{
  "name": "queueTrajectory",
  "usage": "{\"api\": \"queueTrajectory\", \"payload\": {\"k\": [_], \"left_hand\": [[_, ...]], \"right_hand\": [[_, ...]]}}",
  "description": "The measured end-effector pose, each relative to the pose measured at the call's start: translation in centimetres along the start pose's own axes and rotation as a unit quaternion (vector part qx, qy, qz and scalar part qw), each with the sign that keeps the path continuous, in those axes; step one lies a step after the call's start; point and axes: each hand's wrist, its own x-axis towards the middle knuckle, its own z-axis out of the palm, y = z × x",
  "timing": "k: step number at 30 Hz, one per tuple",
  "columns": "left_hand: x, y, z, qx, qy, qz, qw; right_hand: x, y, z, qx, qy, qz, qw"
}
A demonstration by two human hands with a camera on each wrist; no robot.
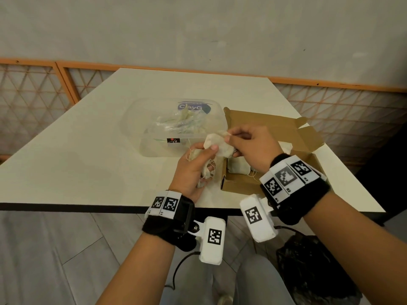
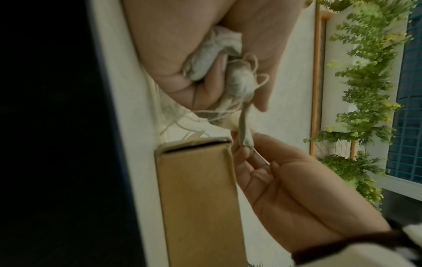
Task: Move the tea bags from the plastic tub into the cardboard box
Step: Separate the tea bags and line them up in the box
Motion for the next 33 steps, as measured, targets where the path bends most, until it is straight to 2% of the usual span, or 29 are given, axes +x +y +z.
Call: {"api": "queueTrajectory", "payload": {"k": [3,6,9,14,18,26,30,33], "left_hand": [[0.1,0.1,-0.2,-0.034,0.028,-0.001,0.999],[0.5,0.1,-0.6,-0.06,0.06,0.017,0.996],[0.7,-0.1,-0.7,-0.052,0.077,0.036,0.995],[0.7,-0.5,-0.7,0.008,0.067,0.054,0.996],[0.4,-0.4,-0.4,-0.009,0.042,0.055,0.998],[0.3,-0.4,-0.3,0.041,0.017,0.059,0.997],[0.6,-0.2,-0.9,-0.02,0.078,0.055,0.995],[0.9,-0.2,-1.6,-0.084,0.127,0.069,0.986]], "right_hand": [[0.4,0.0,-0.3,-0.016,0.012,-0.009,1.0],[0.7,-0.9,-1.8,-0.028,0.066,-0.024,0.997],[0.7,-1.7,-2.6,-0.089,0.097,-0.056,0.99],[0.1,-1.8,0.2,-0.14,-0.006,-0.035,0.99],[0.0,-1.7,1.9,-0.113,-0.052,-0.03,0.992],[0.4,-1.1,1.3,-0.104,-0.031,-0.045,0.993],[1.7,-1.1,-0.8,-0.045,-0.007,0.011,0.999],[2.2,-0.6,-2.4,-0.048,0.007,0.033,0.998]]}}
